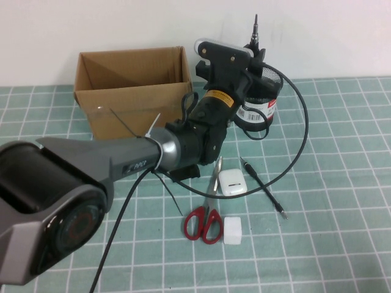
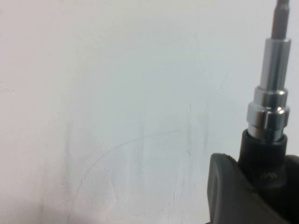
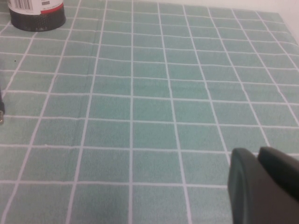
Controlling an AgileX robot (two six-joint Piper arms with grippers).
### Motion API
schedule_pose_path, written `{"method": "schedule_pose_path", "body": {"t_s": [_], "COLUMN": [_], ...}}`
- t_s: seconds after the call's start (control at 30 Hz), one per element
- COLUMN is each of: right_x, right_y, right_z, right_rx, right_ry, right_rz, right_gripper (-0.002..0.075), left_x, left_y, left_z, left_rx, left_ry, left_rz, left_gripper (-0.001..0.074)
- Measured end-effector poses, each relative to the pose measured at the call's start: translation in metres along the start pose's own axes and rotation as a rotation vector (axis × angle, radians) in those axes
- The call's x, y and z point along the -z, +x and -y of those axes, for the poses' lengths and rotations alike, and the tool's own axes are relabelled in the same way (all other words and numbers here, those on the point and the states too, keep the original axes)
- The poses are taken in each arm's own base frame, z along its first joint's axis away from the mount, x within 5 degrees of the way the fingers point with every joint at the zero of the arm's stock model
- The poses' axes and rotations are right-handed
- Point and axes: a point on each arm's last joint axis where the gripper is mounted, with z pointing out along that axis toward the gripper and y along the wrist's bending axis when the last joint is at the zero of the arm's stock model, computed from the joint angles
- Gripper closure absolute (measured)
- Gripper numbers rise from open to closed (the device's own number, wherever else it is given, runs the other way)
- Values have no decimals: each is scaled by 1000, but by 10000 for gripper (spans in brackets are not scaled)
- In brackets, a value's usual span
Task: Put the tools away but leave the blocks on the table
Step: Place the picked object into the round holder
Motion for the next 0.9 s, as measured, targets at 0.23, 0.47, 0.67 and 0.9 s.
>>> {"method": "schedule_pose_path", "body": {"t_s": [0.23,0.47,0.67,0.9], "right_x": [0,0,0,0], "right_y": [0,0,0,0], "right_z": [0,0,0,0], "right_rx": [0,0,0,0], "right_ry": [0,0,0,0], "right_rz": [0,0,0,0], "right_gripper": [733,733,733,734], "left_x": [-1,-1,-1,0], "left_y": [13,23,24,4], "left_z": [1,0,-2,-3], "left_rx": [-2,4,42,81], "left_ry": [-1,-6,-38,-31], "left_rz": [-20,-42,-50,-116], "left_gripper": [556,556,556,503]}}
